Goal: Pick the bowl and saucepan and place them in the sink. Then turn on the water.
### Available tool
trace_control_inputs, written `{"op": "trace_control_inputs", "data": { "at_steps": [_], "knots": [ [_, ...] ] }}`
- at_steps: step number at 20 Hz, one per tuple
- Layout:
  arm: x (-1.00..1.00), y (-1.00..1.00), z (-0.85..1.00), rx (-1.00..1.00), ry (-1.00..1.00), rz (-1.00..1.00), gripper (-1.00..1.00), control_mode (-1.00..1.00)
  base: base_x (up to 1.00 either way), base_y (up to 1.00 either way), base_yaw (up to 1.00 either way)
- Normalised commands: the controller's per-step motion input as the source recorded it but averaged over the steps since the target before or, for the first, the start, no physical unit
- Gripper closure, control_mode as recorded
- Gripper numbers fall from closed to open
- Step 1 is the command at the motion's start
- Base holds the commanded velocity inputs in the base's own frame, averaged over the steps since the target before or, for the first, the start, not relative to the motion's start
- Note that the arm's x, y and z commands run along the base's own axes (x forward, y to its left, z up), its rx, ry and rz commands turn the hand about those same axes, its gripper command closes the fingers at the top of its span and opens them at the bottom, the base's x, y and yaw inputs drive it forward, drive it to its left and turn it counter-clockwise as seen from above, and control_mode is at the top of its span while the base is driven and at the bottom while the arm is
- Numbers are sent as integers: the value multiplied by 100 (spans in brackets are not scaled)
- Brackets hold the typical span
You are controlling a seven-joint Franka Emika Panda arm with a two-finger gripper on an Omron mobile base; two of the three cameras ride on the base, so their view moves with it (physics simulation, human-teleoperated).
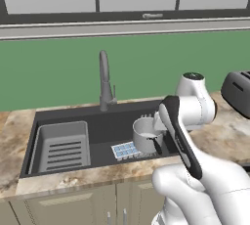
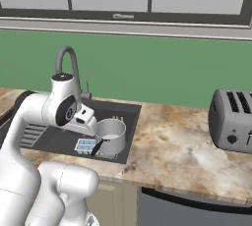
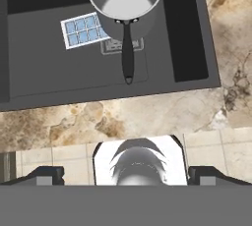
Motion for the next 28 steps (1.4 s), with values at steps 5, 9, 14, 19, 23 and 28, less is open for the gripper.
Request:
{"op": "trace_control_inputs", "data": {
  "at_steps": [5,9,14,19,23,28],
  "knots": [
    [-21,0,14,0,0,5,-100,-100,0,0,0],
    [-14,0,6,0,0,8,-100,-100,0,0,0],
    [-2,0,0,0,0,4,-100,100,-5,0,2],
    [0,0,0,0,0,0,-100,100,-54,-13,0],
    [0,0,0,0,0,0,-100,100,-80,-38,-7],
    [0,0,0,0,0,0,-100,100,-74,-48,-32]
  ]
}}
